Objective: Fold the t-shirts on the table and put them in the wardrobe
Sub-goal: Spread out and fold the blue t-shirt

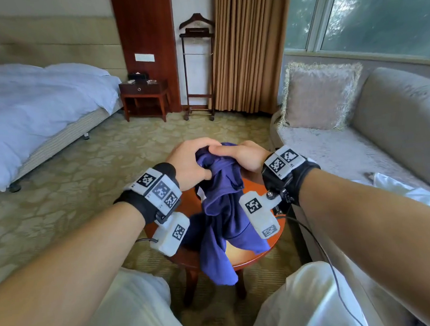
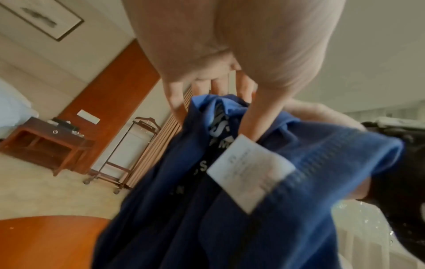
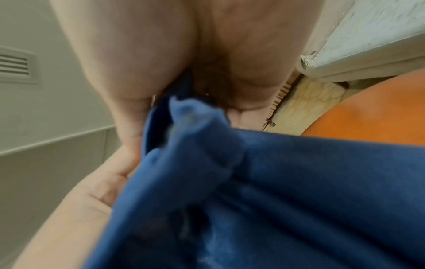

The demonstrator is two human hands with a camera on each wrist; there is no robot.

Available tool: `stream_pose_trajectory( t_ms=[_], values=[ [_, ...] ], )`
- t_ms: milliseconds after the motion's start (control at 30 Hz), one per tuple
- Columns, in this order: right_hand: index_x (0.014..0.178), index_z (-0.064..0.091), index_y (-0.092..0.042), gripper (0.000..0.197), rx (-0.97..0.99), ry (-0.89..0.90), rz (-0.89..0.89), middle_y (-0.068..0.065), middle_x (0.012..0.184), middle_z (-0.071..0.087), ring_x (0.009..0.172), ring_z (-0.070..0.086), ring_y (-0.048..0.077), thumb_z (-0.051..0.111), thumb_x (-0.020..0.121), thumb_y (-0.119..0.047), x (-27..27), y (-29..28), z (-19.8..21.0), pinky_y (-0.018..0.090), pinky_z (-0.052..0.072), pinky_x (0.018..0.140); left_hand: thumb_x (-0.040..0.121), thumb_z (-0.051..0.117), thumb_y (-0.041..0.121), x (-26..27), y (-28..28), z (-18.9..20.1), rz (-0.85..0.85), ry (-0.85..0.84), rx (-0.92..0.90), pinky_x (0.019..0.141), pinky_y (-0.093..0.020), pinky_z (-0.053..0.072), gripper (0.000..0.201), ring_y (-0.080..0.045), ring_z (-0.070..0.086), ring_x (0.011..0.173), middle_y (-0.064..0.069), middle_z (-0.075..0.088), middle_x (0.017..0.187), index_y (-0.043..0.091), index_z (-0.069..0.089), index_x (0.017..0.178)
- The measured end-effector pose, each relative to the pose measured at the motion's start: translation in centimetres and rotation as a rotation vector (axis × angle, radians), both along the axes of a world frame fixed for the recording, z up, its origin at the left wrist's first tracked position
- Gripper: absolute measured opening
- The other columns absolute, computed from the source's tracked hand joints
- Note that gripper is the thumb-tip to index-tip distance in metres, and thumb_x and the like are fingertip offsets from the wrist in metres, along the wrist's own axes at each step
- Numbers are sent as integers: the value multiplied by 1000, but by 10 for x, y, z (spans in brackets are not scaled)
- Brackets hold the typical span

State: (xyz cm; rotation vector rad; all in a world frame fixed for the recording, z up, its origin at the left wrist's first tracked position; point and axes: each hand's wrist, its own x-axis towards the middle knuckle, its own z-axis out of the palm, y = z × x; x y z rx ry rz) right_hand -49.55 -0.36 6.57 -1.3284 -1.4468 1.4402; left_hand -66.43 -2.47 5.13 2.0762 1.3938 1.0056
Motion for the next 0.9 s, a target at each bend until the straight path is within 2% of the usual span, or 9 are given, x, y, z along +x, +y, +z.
stream_pose_trajectory(
  t_ms=[133, 167, 267, 333, 467, 600, 733, 833, 900],
  values=[
    [101, 68, -12, 36, -27, 65, 161, 4, 93, 74, 84, 70, 21, 83, 70, -22, 15, -3, 0, 28, 55, 67, 77, 72, 2, -4, 5, -1, 119, 16, -13, 74, -34, 52, 26, -24, 63, 82, 0, 68, 84, 25, 62, 86],
    [106, 65, -16, 45, -31, 40, 178, 0, 95, 74, 85, 70, 18, 86, 66, -18, 18, -6, -2, 27, 54, 67, 79, 71, 3, -4, 5, -1, 162, -2, -9, 66, -32, 45, 25, -24, 58, 73, 0, 61, 72, 23, 57, 74],
    [129, 56, -18, 90, -19, -140, 276, -1, 120, 68, 111, 64, 20, 94, 47, -14, 16, -7, -14, 41, 50, 94, 82, 65, 7, 3, 6, 2, 313, -89, 7, 57, -32, 28, 37, -25, 42, 65, 0, 43, 59, 19, 38, 60],
    [127, 58, -13, 90, 57, -239, 235, 2, 120, 68, 114, 62, 22, 94, 45, -14, 11, -2, -24, 43, 46, 101, 87, 62, 14, 7, 5, 7, 373, -120, 2, 54, -33, 26, 39, -28, 41, 66, -1, 42, 59, 18, 36, 59],
    [91, 69, -8, 25, 152, -242, -21, 9, 89, 69, 88, 64, 25, 69, 72, 9, 10, 1, -18, 30, 54, 87, 95, 50, 24, 2, 0, 13, 457, -43, -2, 66, -37, 36, 39, -40, 56, 87, -9, 51, 66, 17, 40, 58],
    [77, 71, -12, 14, 203, -263, -105, 12, 85, 65, 83, 58, 25, 63, 77, 0, 15, 1, -1, 38, 51, 82, 97, 40, 24, -7, -4, 18, 539, 61, -24, 81, -40, 44, 28, -42, 54, 101, -18, 62, 92, 14, 50, 72],
    [66, 66, -19, 11, 273, -342, -172, 5, 82, 59, 80, 51, 24, 64, 74, -11, 20, -1, 15, 28, 39, 67, 97, 41, 12, -8, -8, 28, 441, -114, 63, 98, -33, 42, 43, -32, 54, 118, -8, 64, 126, 24, 56, 135],
    [73, 68, -20, 9, 284, -432, -229, 3, 78, 62, 79, 55, 26, 65, 73, -29, 23, 1, 19, 28, 37, 59, 84, 48, 12, -6, -5, 35, 328, -236, 172, 76, -33, 46, 22, -29, 59, 83, -7, 68, 84, 16, 70, 89],
    [94, 69, -22, 29, 259, -482, -256, 3, 93, 66, 88, 59, 26, 67, 71, -40, 24, 4, 19, 29, 43, 69, 79, 52, 24, -2, -6, 42, 330, -301, 183, 61, -31, 34, 22, -21, 40, 61, -6, 47, 60, 14, 49, 59]
  ],
)
